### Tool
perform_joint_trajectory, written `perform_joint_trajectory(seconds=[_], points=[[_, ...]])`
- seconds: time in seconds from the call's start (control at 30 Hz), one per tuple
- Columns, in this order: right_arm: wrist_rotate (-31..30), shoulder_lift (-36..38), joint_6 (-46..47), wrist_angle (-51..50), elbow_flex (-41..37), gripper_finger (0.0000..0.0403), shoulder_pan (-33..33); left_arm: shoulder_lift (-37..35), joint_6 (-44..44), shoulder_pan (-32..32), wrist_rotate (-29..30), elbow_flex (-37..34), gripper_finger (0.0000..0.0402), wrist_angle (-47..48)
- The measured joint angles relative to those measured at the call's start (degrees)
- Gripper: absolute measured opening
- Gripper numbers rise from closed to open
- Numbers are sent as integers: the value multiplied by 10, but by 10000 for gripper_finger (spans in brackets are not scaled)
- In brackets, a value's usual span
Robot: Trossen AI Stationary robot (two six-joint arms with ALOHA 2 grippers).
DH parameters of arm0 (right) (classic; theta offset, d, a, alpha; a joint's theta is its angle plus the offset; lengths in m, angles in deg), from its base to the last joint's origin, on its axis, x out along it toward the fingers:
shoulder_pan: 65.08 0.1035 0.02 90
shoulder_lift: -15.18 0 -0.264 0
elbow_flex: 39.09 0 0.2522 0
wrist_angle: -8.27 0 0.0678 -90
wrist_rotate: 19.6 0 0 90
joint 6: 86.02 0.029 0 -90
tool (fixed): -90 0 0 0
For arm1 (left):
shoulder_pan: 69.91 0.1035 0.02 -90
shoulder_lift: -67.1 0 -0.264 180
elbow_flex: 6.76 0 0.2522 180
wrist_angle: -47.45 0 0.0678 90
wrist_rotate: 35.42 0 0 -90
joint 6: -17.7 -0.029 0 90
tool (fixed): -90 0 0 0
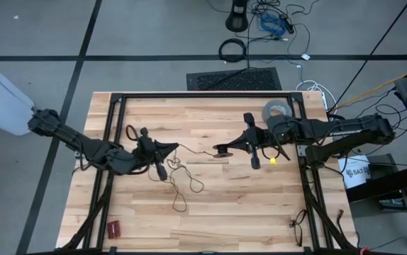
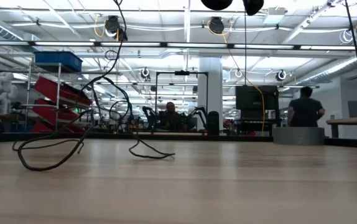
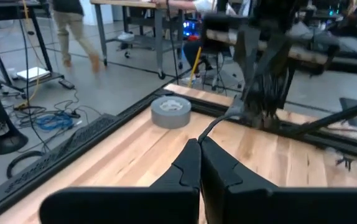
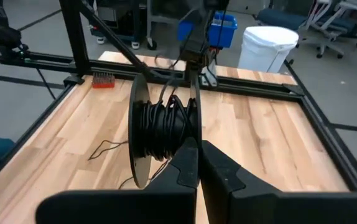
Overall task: Coil cords
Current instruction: Coil the black wire onto the spool
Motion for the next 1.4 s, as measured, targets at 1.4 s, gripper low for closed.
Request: perform_joint_trajectory(seconds=[1.4], points=[[25,-38,8,-33,0,0,-12,113,-73,56,-32,0,2,-198]])
